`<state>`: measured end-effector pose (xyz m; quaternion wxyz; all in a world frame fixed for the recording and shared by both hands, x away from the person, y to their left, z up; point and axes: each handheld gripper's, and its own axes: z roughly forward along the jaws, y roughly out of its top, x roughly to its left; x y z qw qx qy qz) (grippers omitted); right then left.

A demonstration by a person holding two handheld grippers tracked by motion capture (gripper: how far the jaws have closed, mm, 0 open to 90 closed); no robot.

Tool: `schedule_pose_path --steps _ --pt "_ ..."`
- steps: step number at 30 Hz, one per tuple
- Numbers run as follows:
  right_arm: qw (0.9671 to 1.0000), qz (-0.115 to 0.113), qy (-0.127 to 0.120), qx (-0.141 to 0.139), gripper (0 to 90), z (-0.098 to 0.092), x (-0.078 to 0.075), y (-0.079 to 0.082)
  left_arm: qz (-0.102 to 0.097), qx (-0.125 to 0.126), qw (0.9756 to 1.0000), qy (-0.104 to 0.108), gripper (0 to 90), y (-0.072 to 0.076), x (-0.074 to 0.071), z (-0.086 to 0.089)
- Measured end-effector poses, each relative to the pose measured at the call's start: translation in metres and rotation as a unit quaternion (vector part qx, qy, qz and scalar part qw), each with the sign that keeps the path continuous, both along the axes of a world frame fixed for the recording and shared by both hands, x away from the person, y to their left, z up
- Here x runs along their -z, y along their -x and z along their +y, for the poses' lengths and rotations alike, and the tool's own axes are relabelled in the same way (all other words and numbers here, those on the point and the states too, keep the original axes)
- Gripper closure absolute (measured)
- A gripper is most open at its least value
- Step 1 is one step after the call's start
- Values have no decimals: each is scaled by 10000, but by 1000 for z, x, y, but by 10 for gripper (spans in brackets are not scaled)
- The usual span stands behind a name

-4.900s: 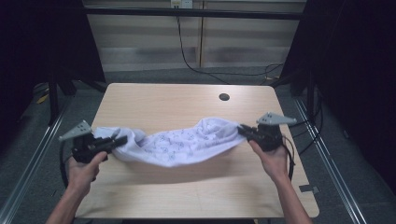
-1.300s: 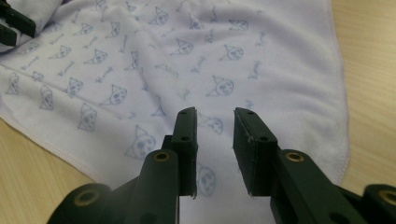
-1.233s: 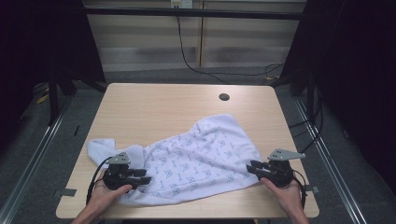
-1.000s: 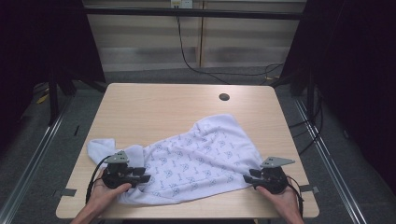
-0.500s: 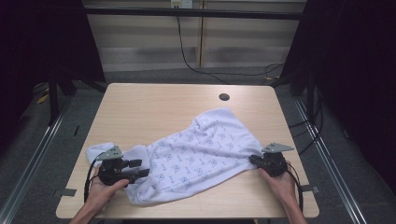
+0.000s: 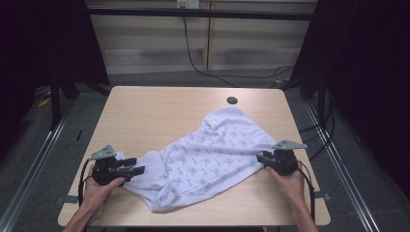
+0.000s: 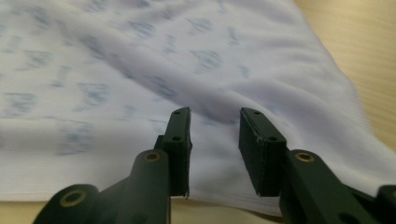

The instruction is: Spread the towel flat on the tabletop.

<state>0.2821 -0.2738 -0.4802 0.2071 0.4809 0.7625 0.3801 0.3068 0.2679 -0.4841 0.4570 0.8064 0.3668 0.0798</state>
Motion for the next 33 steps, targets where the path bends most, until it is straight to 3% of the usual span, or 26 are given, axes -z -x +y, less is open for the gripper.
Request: schedule_pose_path --steps 2,4,6,7,10,12,14,16,19,23,26,27,28,29,30,31,32,33 --pt "9996 -49 -56 -268 626 16 -5 9 221 -28 9997 116 431 -3 5 1" --pt "9983 -10 -68 -582 623 35 -5 15 276 -49 9996 -48 478 -4 9 -1" --pt "9944 98 -38 -1048 617 67 -3 20 304 62 9995 -59 596 -3 11 -3" --pt "9944 98 -38 -1048 617 67 -3 20 339 99 9994 -50 596 -2 11 -3" --pt "9886 112 -146 -1497 615 99 -3 22 542 236 9982 69 623 6 13 -7" --pt "9839 150 -257 -1762 612 120 -4 24 607 318 9976 53 620 15 10 -14" --pt "9789 168 -359 -2004 615 141 -5 26 657 555 9962 170 595 22 8 -19" --pt "9725 229 -392 -2286 620 162 -5 27 594 653 9957 277 585 23 3 -20" --pt "9631 249 -524 -2627 637 193 -5 29 517 445 9961 556 561 18 -1 -8" --pt "9504 326 -541 -3046 649 231 -4 26 531 58 9964 653 588 9 3 12" --pt "9414 428 -567 -3297 620 254 0 23 574 7 9971 503 639 6 7 14" --pt "9365 547 -592 -3412 599 265 5 21 590 33 9974 413 657 6 9 12" --pt "9365 547 -592 -3412 599 265 5 21 595 94 9977 308 657 6 11 9" --pt "9325 632 -576 -3508 589 272 11 21 569 129 9981 184 657 6 13 6" --pt "9325 632 -576 -3508 589 272 11 21 603 168 9980 128 657 7 15 3" --pt "9289 656 -476 -3615 613 276 15 25 639 184 9978 37 658 6 18 1" --pt "9288 658 -371 -3628 684 277 16 27 639 184 9978 37 658 6 18 1" --pt "9288 658 -371 -3628 684 277 16 27 665 183 9976 49 658 5 18 2"
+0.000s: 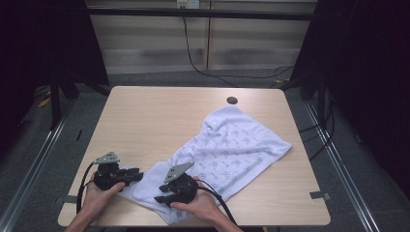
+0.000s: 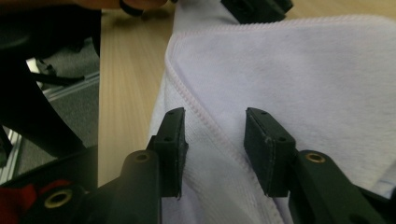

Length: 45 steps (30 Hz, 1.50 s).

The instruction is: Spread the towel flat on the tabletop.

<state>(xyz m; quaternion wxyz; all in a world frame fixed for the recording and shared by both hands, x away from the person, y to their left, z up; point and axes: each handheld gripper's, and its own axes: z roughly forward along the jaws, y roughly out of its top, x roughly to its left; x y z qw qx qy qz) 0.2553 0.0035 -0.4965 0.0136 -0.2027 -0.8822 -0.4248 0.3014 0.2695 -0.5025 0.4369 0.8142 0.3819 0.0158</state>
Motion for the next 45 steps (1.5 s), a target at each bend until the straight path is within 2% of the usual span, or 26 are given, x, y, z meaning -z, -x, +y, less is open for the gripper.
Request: schedule_pose_path --steps 1,2,5,8,11,12,13,15,17,20,21,22,23,25,26,27,30,32,34,35,36,37,39,41,43,45 --pt "10000 -41 63 -31 747 0 0 2 1 -12 10000 26 658 -1 0 1" --pt "9999 -96 -40 24 844 -5 -2 4 -14 -45 10000 26 655 -1 0 1" --pt "9995 -228 -120 176 857 -17 -9 6 -37 -34 10000 21 685 0 0 2" --pt "9976 -417 -256 482 863 -46 -24 9 -118 -44 9999 45 705 1 -2 2" --pt "9932 -579 -293 964 864 -85 -35 11 -192 24 9998 91 733 4 -5 1" --pt "9899 -567 -288 1264 865 -112 -37 13 -234 77 9995 176 761 6 -7 0" --pt "9899 -567 -288 1264 865 -112 -37 13 -330 122 9992 201 761 7 -10 -1" --pt "9858 -608 -244 1546 864 -136 -37 15 -442 173 9985 257 808 9 -15 -5" --pt "9812 -611 -221 1816 863 -156 -35 18 -444 268 9979 398 824 12 -18 -9" --pt "9759 -561 -121 2105 861 -181 -31 23 -363 487 9975 353 794 17 -18 -21" --pt "9727 -456 -37 2274 849 -195 -26 27 -264 728 9967 257 750 22 -15 -31" --pt "9727 -456 -37 2274 849 -195 -26 27 -264 728 9967 257 726 22 -15 -31" --pt "9727 -337 118 2293 819 -204 -20 31 -231 847 9959 218 709 25 -14 -37" --pt "9724 -300 150 2310 790 -207 -18 34 -201 1065 9940 112 692 29 -12 -48" --pt "9726 -261 111 2309 719 -212 -16 38 -182 1156 9931 80 627 31 -12 -53" --pt "9726 -261 111 2309 719 -212 -16 38 -176 1201 9926 44 627 33 -11 -58" --pt "9742 -338 -196 2222 635 -211 -23 39 -121 1274 9917 -101 602 34 -8 -66" --pt "9778 -356 -341 2038 576 -203 -28 37 -107 1190 9927 -144 576 33 -6 -66" --pt "9831 -335 -387 1759 504 -182 -31 27 -97 1073 9941 -107 562 30 -6 -61" --pt "9831 -335 -387 1759 504 -182 -31 27 -86 988 9951 -57 562 28 -6 -58" --pt "9857 -252 -378 1623 457 -168 -28 17 -71 916 9958 0 561 26 -7 -54" --pt "9857 -252 -378 1623 457 -168 -28 17 -57 820 9966 51 561 25 -7 -50" --pt "9892 -186 -337 1411 440 -154 -24 11 -25 673 9976 136 562 22 -8 -42" --pt "9918 -101 -236 1255 461 -144 -20 8 4 618 9979 171 562 20 -7 -35" --pt "9944 -42 -167 1041 661 -138 -17 11 24 609 9980 170 562 21 -7 -30" --pt "9945 -93 -73 1041 801 -137 -16 15 47 662 9977 150 553 23 -7 -29"
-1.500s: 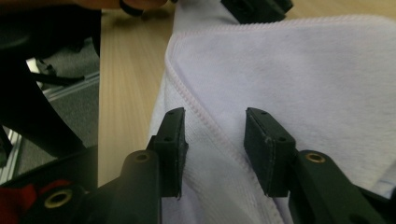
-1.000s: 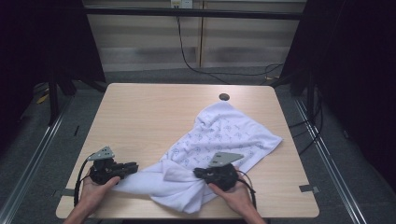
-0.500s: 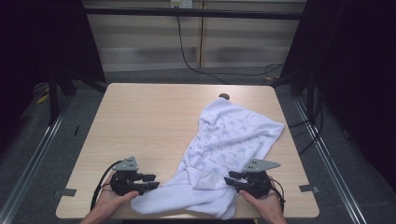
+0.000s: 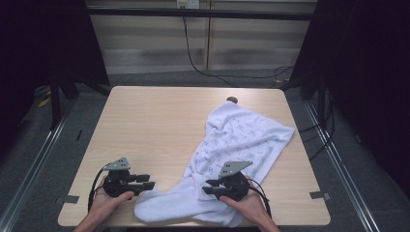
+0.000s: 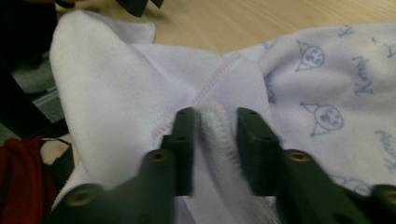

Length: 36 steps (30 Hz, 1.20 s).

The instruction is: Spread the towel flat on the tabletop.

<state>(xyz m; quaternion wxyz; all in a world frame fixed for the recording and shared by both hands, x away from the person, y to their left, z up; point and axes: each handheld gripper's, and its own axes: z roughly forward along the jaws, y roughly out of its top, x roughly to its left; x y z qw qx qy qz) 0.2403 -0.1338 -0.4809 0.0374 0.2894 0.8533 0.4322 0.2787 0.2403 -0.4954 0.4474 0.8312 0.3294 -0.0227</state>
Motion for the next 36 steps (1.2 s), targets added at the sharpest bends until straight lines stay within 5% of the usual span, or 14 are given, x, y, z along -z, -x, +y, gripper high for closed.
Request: schedule_pose_path --steps 7,9,14,15,16,23,26,31,36 --pt "9980 -139 -259 562 854 -38 -8 9 -71 132 9993 -337 486 11 6 -6" --pt "9974 -159 -275 641 854 -42 -7 11 -85 179 9994 -271 491 10 7 -8" --pt "9935 -196 -315 1076 854 -69 -5 24 -323 444 9973 -488 624 17 6 -16" --pt "9926 -181 -330 1152 854 -75 -5 26 -298 535 9968 -523 681 18 6 -17" --pt "9906 -196 -338 1312 854 -86 -5 31 -293 590 9963 -548 828 18 6 -19" --pt "9856 -153 -333 1652 854 -106 -2 36 -203 781 9954 -508 881 19 5 -25" --pt "9855 -170 -309 1661 854 -106 0 34 -171 781 9961 -368 870 19 5 -25" --pt "9864 -150 -311 1608 853 -104 0 35 -148 793 9962 -340 600 21 6 -28" --pt "9860 -146 -331 1628 852 -103 -1 37 -461 913 9938 -430 525 30 7 -36"
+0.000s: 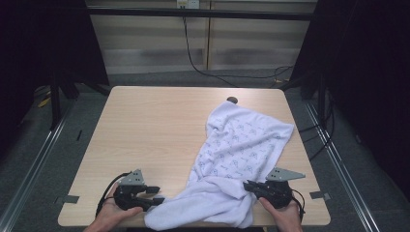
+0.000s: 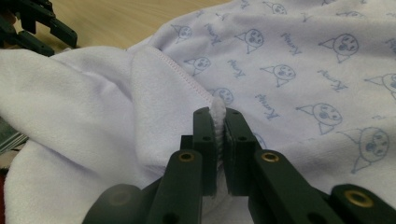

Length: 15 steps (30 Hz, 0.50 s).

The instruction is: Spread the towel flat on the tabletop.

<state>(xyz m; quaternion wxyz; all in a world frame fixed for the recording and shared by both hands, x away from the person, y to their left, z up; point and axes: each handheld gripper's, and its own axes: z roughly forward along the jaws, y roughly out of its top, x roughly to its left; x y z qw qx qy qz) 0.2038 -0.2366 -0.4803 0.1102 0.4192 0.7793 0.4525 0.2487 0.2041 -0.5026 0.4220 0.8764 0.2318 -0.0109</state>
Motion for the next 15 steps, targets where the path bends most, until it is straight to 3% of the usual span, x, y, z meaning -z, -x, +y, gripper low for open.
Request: schedule_pose_path --steps 1,5,8,11,15 --pt "10000 -14 12 -18 852 0 0 0 -55 121 9999 -11 562 2 0 -2" --pt "10000 -32 26 -10 852 0 0 0 -418 177 9987 -234 751 10 -1 -6" --pt "10000 -35 10 32 852 -1 -1 -1 -300 203 9989 -300 845 10 -3 -8" --pt "9999 -103 -17 75 853 -2 -3 -4 -246 102 9990 -346 864 5 -4 -6" --pt "9994 -269 -136 196 853 -6 -14 -8 -4 -198 9995 250 870 -8 -11 7"
